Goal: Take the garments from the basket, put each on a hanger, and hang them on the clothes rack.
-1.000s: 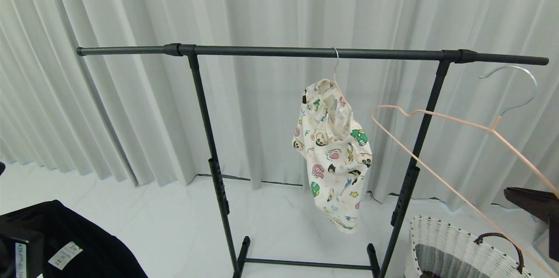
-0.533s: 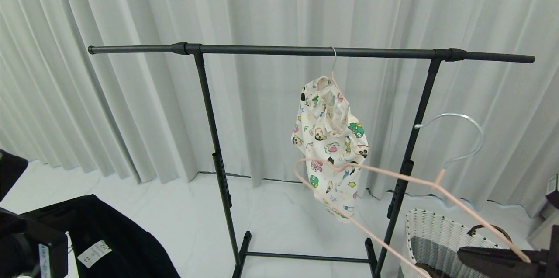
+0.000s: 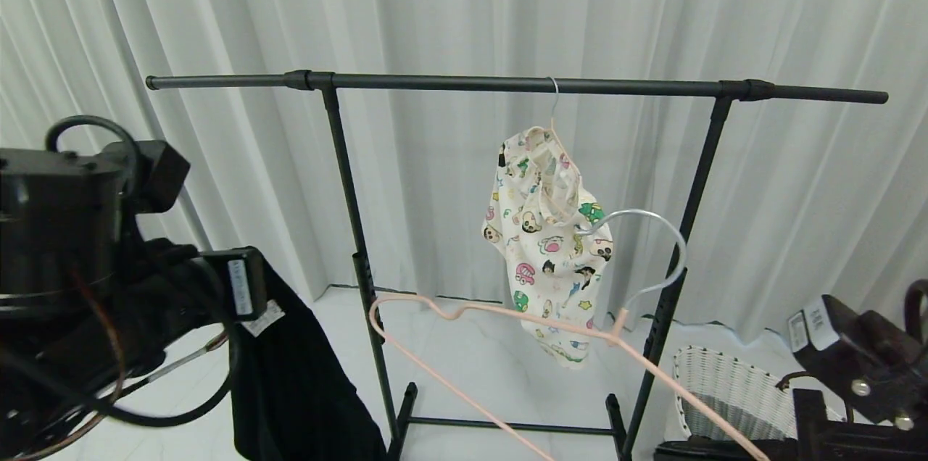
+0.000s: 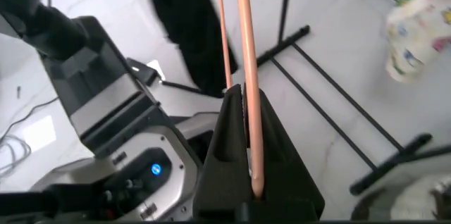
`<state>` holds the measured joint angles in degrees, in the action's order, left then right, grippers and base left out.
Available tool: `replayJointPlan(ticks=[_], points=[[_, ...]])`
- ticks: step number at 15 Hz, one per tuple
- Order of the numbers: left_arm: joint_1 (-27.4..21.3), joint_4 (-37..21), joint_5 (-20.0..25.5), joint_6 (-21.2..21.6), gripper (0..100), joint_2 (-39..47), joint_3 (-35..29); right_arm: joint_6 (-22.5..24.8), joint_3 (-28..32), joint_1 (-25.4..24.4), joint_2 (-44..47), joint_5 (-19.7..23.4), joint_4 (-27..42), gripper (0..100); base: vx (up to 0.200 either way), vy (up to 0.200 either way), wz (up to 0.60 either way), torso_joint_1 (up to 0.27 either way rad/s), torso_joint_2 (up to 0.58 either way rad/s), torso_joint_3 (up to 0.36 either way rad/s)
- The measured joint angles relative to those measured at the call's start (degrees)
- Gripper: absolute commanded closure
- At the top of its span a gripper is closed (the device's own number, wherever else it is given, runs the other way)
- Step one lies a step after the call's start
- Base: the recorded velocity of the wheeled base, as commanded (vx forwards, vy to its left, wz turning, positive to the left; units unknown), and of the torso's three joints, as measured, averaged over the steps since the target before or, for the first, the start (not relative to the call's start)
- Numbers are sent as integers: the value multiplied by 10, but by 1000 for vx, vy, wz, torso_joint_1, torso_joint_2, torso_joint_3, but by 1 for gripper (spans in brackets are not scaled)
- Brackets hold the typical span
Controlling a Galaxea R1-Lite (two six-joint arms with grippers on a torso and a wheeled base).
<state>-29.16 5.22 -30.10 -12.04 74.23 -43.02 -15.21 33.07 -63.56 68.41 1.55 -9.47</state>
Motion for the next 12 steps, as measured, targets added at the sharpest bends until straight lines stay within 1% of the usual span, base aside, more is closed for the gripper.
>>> replayJointPlan(ticks=[1,2,4,6,9,12], points=[[-9,1,-21,-17,100,34,-29,-4,1,-10,21,0,-32,100,0,0,0,0,0,0],[-15,2,-32,-27,100,61,-50,-7,2,-17,39,0,-53,100,0,0,0,0,0,0],[-20,2,-36,-30,100,95,-73,-8,7,-23,67,2,-72,100,0,0,0,0,0,0],[-21,2,-36,-30,100,112,-80,-8,13,-25,85,2,-81,100,0,0,0,0,0,0],[-32,1,-36,-30,100,120,-82,-14,16,-24,113,-2,-122,100,0,0,0,0,0,0],[-35,1,-40,-29,100,122,-83,-14,17,-22,131,-3,-129,100,0,0,0,0,0,0]])
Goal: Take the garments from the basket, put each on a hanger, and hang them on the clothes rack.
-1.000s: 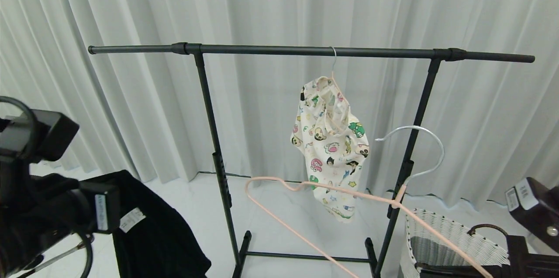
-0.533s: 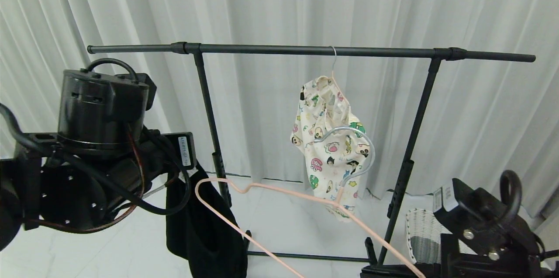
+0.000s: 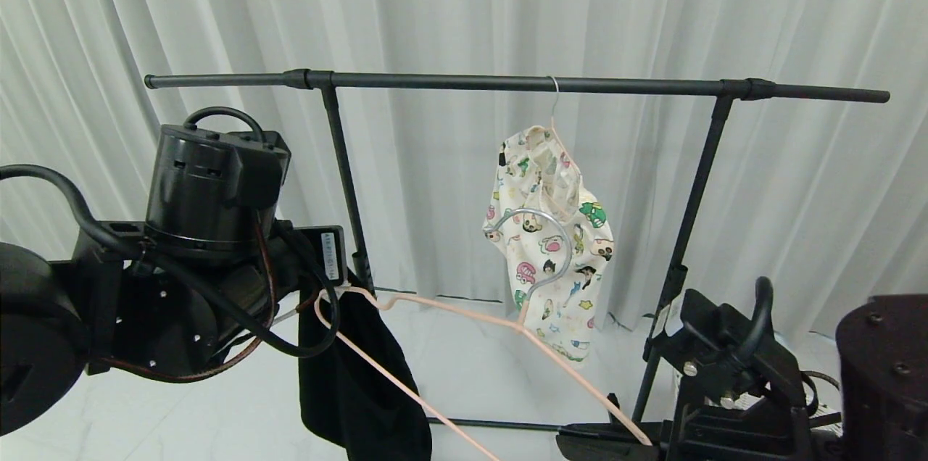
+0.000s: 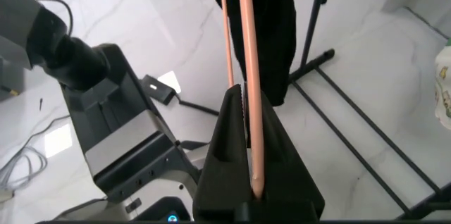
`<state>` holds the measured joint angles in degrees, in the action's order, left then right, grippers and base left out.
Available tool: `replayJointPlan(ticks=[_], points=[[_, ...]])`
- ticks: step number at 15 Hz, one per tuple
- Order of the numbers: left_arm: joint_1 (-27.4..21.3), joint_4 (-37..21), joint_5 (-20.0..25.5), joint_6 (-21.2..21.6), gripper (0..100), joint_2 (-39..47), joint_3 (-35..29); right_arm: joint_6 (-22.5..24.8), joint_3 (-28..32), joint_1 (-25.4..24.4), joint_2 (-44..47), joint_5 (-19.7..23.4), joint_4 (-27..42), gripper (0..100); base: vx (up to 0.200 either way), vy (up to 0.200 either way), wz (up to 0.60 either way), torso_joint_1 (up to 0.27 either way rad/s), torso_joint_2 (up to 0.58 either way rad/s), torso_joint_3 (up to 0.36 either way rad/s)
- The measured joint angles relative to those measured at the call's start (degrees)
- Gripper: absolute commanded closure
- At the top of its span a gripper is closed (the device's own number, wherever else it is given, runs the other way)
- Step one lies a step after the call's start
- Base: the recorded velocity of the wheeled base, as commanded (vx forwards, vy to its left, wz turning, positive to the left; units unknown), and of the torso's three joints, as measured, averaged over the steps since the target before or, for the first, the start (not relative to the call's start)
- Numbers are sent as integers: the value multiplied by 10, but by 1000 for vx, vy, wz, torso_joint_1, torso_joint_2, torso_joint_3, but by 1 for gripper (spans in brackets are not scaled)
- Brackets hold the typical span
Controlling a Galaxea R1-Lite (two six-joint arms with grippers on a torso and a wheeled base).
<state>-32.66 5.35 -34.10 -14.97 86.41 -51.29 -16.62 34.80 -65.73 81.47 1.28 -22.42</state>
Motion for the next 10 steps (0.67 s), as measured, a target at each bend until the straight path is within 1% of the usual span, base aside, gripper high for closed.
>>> replayJointPlan(ticks=[2,9,10], points=[[-1,0,-12,0,100,1,0,0,1,4,5,-1,-4,100,0,0,0,0,0,0],[-9,0,-21,0,100,2,1,1,31,8,16,-2,-7,100,0,0,0,0,0,0],[-9,0,-29,0,100,2,1,1,33,9,18,-2,-7,100,0,0,0,0,0,0]])
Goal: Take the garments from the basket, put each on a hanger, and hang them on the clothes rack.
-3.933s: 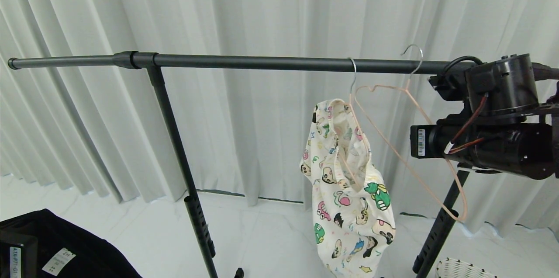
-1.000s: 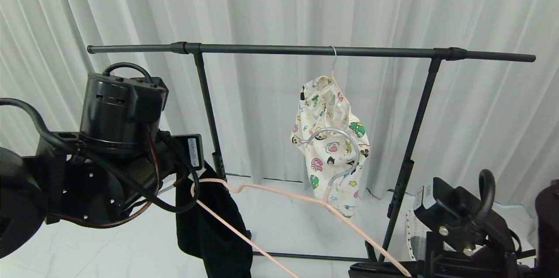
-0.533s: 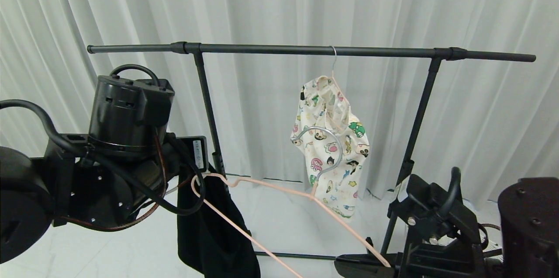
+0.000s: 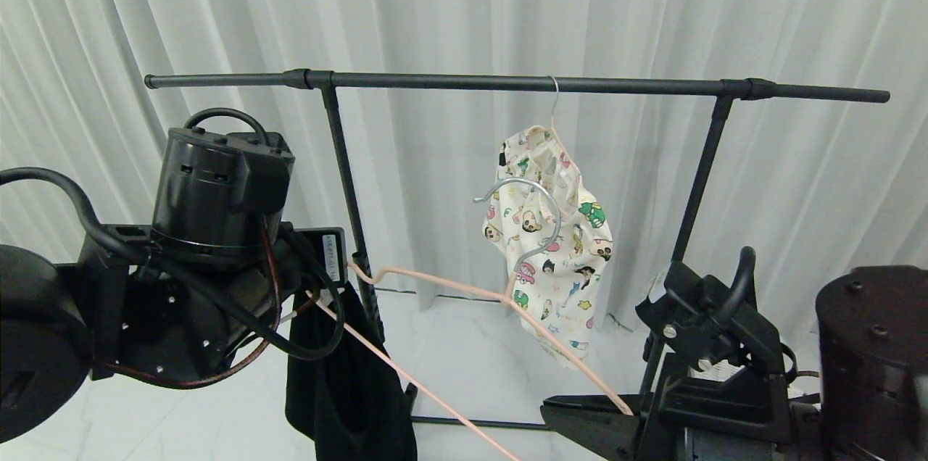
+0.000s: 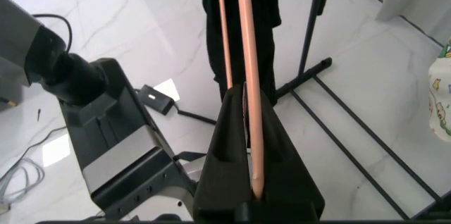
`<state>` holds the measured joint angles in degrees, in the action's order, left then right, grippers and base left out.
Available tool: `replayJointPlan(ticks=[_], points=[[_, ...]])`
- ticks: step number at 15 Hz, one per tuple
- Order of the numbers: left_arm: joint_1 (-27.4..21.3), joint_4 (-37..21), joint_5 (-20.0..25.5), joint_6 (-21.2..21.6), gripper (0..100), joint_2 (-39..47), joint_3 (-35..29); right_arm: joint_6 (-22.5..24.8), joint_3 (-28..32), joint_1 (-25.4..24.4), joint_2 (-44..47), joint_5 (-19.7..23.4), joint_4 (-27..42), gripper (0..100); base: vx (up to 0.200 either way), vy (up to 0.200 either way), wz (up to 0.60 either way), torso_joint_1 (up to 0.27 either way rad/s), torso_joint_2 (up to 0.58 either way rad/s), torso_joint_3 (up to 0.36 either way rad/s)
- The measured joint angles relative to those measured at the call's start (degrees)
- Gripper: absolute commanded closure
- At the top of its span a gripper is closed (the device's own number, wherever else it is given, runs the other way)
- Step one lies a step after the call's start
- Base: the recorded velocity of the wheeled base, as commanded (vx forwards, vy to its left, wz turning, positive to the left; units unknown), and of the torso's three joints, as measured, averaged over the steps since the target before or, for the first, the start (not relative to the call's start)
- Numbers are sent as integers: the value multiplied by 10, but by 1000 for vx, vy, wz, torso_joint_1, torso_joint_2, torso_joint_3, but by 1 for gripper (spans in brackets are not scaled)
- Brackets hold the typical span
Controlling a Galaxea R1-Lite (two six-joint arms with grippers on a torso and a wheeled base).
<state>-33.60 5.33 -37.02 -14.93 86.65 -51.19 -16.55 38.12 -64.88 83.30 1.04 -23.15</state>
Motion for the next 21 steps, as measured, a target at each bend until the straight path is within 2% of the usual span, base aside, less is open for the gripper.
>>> replayJointPlan(ticks=[8,21], points=[[14,0,-9,0,100,0,0,1,1,1,-7,0,4,100,0,0,0,0,0,0],[5,1,-12,-1,100,-2,-2,3,19,11,14,2,1,100,0,0,0,0,0,0]])
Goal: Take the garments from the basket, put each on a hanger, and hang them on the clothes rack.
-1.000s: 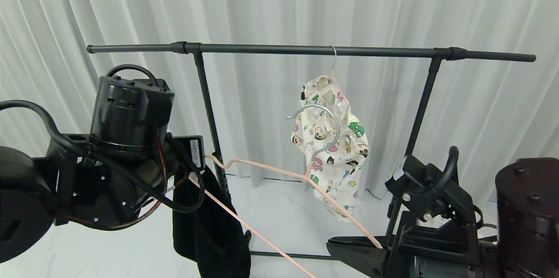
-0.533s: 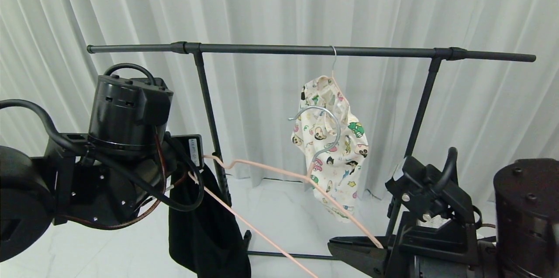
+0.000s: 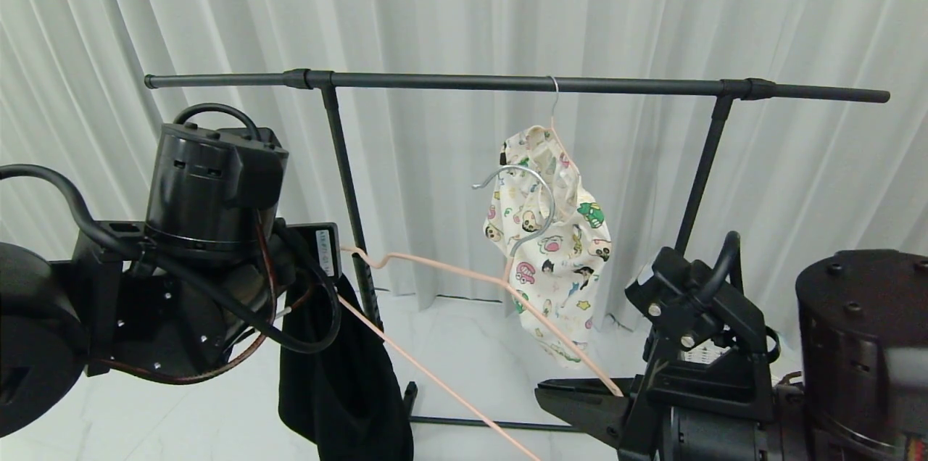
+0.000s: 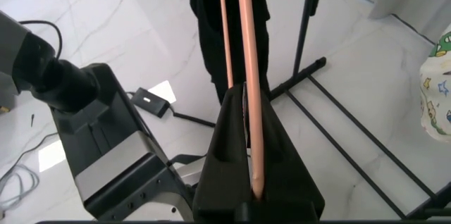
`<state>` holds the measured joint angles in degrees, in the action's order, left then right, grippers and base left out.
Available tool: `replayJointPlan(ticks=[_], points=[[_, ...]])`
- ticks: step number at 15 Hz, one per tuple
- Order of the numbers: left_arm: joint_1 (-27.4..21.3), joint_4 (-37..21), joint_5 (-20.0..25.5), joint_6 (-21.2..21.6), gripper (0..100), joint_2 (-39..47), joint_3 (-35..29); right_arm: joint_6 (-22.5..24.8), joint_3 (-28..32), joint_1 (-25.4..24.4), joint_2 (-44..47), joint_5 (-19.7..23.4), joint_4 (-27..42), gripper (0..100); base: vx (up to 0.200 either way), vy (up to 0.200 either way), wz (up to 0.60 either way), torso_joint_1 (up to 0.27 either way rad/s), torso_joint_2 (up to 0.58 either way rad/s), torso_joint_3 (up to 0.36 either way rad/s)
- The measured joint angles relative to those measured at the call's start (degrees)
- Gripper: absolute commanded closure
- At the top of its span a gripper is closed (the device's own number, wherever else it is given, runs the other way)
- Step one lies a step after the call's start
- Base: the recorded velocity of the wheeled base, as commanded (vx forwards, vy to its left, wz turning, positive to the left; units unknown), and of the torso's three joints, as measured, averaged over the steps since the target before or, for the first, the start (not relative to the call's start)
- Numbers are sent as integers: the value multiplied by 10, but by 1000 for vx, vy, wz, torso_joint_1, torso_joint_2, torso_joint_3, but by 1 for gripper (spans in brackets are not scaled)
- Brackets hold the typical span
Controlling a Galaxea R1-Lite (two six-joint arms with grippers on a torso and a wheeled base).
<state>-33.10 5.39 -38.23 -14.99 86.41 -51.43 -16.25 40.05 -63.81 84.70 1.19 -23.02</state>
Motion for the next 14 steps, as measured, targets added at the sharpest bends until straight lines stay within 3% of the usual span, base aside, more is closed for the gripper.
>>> replayJointPlan(ticks=[7,14], points=[[-16,1,0,-1,100,1,-1,0,49,-2,44,0,0,100,0,0,0,0,0,0],[-46,2,2,-1,100,-6,3,-3,54,-6,67,-10,-13,100,0,0,0,0,0,0]])
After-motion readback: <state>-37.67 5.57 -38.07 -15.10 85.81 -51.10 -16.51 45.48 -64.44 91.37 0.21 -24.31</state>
